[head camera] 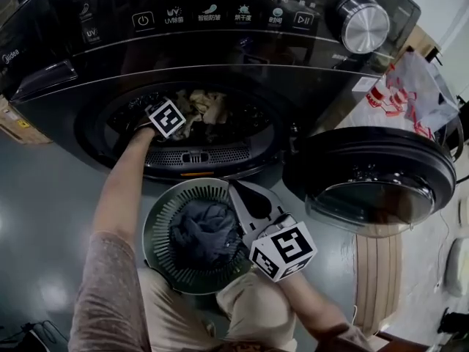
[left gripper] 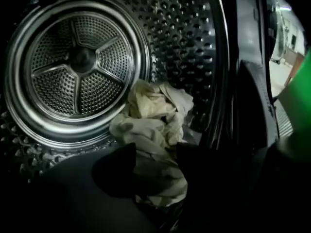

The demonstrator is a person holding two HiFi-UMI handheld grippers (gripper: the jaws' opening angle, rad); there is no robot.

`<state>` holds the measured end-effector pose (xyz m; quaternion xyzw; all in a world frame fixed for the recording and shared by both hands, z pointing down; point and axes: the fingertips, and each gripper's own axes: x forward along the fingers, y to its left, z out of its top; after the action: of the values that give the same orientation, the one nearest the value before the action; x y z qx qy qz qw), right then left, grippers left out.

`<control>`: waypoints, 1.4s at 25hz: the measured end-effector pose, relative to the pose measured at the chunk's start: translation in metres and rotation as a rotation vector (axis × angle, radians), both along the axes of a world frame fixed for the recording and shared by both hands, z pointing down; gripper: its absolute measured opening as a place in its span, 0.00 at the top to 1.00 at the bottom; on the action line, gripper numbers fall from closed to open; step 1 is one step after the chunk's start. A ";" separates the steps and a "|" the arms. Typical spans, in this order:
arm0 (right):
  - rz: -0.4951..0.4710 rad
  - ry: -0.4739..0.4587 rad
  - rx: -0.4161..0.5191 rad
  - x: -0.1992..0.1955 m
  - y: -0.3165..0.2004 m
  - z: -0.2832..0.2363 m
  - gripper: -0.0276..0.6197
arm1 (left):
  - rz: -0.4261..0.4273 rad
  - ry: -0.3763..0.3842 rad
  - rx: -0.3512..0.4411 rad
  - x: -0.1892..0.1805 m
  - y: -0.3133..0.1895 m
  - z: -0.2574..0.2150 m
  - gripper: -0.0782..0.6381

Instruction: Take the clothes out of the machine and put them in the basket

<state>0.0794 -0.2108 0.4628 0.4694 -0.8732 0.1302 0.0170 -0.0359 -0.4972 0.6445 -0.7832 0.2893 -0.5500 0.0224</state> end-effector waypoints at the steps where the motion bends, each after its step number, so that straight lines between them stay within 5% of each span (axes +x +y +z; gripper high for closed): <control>1: 0.001 0.002 0.003 0.000 0.000 0.000 0.96 | 0.004 -0.019 -0.008 0.000 -0.001 0.003 0.52; 7: 0.025 -0.001 0.018 0.007 -0.001 -0.006 0.96 | -0.023 -0.031 0.050 -0.005 -0.007 -0.004 0.84; 15: 0.040 0.010 0.040 0.007 0.005 -0.013 0.96 | -0.055 0.164 0.071 0.003 0.034 -0.044 0.85; 23: 0.091 0.111 0.039 0.006 0.005 -0.001 0.96 | 0.050 0.397 0.151 0.032 0.123 -0.111 0.85; 35: 0.211 0.144 0.051 0.022 0.008 0.000 0.96 | 0.108 0.579 0.118 0.038 0.261 -0.157 0.85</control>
<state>0.1014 -0.2027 0.4628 0.5669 -0.8185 0.0753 0.0539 0.0021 -0.2364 0.4875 -0.9191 0.2729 -0.2840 0.0135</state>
